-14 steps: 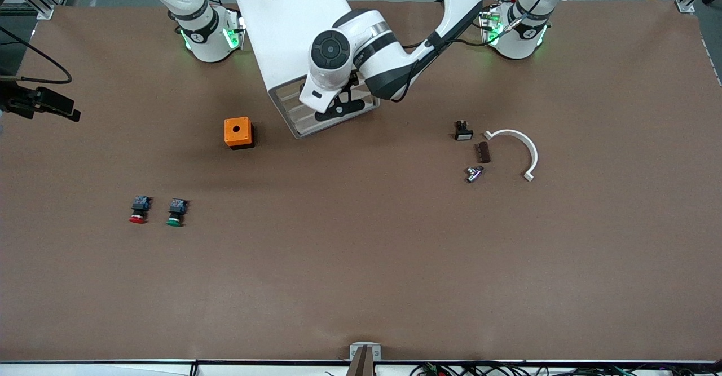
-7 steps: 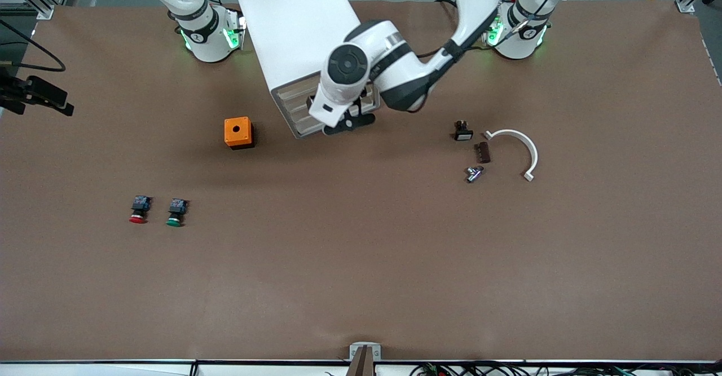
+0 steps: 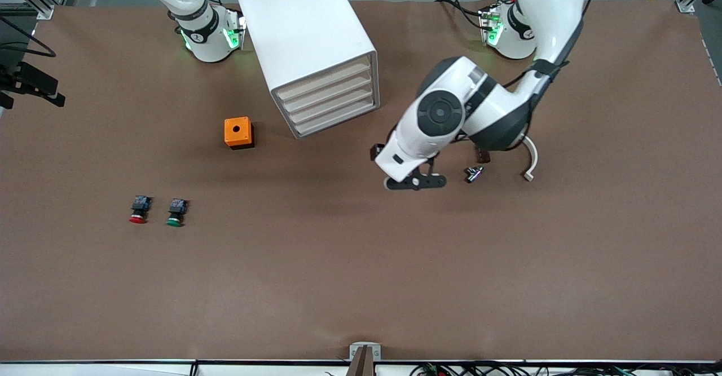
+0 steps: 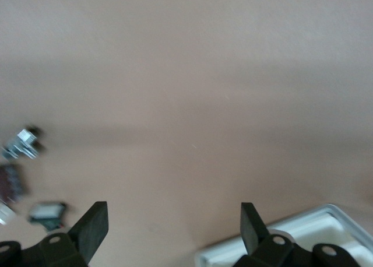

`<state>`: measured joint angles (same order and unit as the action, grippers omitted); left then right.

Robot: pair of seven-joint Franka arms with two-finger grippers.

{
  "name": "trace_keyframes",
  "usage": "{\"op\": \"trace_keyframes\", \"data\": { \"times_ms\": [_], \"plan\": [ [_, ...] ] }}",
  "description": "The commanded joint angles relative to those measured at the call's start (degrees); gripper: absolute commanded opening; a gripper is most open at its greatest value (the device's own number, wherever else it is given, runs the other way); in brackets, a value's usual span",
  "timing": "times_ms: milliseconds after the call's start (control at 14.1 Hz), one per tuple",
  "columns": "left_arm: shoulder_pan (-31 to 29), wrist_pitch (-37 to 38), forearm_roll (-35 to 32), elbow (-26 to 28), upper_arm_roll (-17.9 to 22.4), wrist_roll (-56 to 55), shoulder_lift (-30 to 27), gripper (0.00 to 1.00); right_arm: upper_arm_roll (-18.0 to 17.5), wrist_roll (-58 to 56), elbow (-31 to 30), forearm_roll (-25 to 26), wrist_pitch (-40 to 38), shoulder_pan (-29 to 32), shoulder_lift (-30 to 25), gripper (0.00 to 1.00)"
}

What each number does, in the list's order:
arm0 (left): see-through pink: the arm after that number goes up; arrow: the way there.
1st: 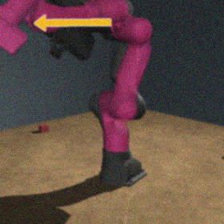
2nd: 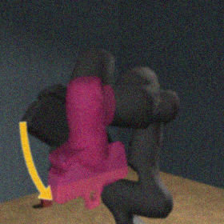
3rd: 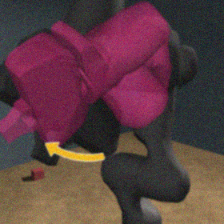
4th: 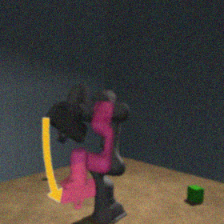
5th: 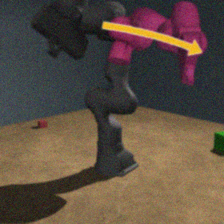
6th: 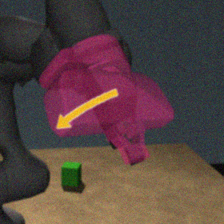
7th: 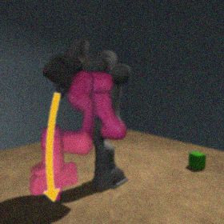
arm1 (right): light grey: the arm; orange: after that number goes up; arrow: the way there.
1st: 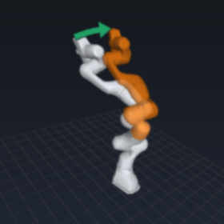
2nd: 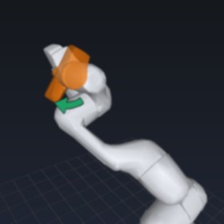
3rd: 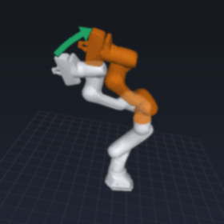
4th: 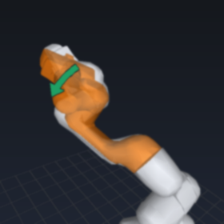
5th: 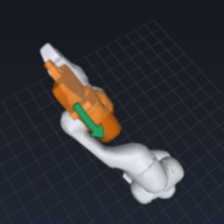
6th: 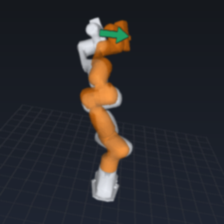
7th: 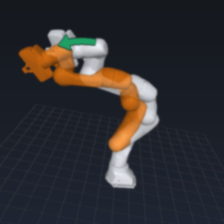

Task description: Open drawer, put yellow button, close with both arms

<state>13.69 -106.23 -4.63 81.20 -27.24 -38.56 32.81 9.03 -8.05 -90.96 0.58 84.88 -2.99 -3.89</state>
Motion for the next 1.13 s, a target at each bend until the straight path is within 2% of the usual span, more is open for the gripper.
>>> {"op": "trace_keyframes", "data": {
  "times_ms": [0, 354, 638, 850, 1062],
  "plan": [
    [-5.9, 1.5, -3.5, 0.4, -0.6, 9.6, -1.2, 1.0, -0.4, 0.0, 1.0, 0.5, -0.9, 0.3, 0.0, 1.0],
    [-13.5, 4.5, -3.5, -0.5, -0.1, 21.8, -2.9, 1.0, -0.8, 2.1, 1.2, 0.5, -1.5, 0.1, 0.0, 1.0],
    [-13.8, 6.7, -2.2, 1.3, 8.2, 30.4, -10.5, 1.0, -0.8, 2.9, 1.2, 0.4, -1.5, 0.1, 0.0, 1.0],
    [-12.6, 9.5, 1.0, 1.8, 17.5, 41.6, -14.3, 1.0, -0.8, 7.9, 1.1, 0.5, -1.7, -0.7, 0.1, 1.0],
    [-11.9, 9.7, 1.5, 4.1, 21.5, 42.4, -19.0, 1.0, -0.8, 7.8, 1.3, 0.6, -1.7, -0.8, 0.1, 1.0]
  ]
}}
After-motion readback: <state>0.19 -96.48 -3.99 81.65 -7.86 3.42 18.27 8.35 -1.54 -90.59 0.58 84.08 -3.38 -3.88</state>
